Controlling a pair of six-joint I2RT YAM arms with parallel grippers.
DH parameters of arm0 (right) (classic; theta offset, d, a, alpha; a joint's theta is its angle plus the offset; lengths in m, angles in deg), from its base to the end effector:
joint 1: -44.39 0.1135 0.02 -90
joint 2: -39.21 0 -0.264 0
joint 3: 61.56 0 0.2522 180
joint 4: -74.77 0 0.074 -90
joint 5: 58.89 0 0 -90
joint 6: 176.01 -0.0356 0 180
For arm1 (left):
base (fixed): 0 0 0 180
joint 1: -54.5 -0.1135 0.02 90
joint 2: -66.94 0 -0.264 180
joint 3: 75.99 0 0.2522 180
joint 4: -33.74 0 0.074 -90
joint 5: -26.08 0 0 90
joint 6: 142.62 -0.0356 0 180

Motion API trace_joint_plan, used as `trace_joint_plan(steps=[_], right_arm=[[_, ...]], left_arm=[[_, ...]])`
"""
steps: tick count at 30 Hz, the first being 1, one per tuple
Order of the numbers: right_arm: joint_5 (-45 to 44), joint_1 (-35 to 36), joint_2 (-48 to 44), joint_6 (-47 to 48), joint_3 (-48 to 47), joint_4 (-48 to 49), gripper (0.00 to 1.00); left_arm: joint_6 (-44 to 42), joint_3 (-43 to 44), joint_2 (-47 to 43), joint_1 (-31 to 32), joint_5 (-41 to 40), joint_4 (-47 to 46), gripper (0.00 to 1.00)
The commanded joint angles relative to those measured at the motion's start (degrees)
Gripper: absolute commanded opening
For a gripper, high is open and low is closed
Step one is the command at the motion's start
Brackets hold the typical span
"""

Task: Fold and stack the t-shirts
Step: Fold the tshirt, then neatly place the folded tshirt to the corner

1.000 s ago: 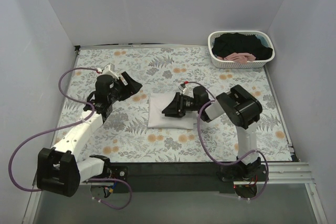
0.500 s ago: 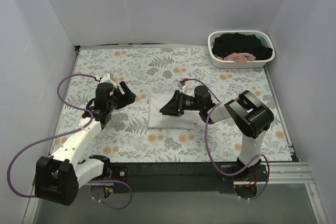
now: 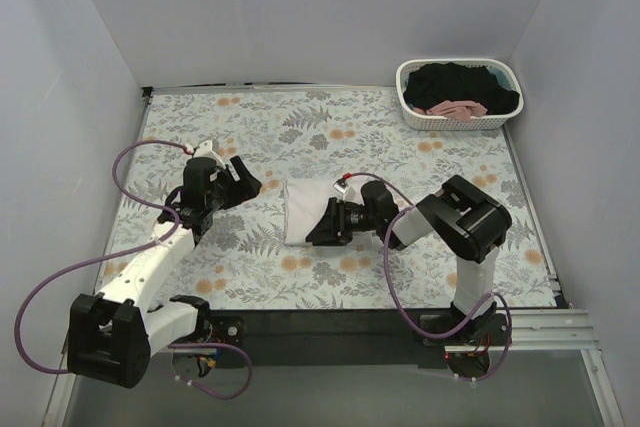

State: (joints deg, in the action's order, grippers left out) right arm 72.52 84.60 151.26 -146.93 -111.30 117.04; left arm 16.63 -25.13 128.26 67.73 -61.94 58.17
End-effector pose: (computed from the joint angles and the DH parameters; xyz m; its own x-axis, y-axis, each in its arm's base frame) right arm 0.2375 0.2316 0.1004 -0.9651 0.0424 -0.2585 -0.2373 0.2767 0.9312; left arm 0.2248 -0.0541 0.2366 -0.4370 -0.8573 -0.2721 -0.4299 0.4648 -0.7740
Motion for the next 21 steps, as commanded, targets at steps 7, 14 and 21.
trace_joint_plan(steps=[7,14,21], right_arm=[[-15.28,-1.53,-19.67,28.18,-9.96,-49.5,0.57],[-39.29,-6.87,-25.83,41.75,-19.29,-75.25,0.57],[-32.38,-13.92,-23.03,49.13,-23.51,-77.83,0.52]], left_arm=[[0.0,0.78,3.1,-0.14,6.19,-1.1,0.69],[-0.17,0.78,3.37,-0.14,6.46,-1.1,0.68],[-0.35,1.22,4.25,-0.14,7.43,-0.83,0.68]])
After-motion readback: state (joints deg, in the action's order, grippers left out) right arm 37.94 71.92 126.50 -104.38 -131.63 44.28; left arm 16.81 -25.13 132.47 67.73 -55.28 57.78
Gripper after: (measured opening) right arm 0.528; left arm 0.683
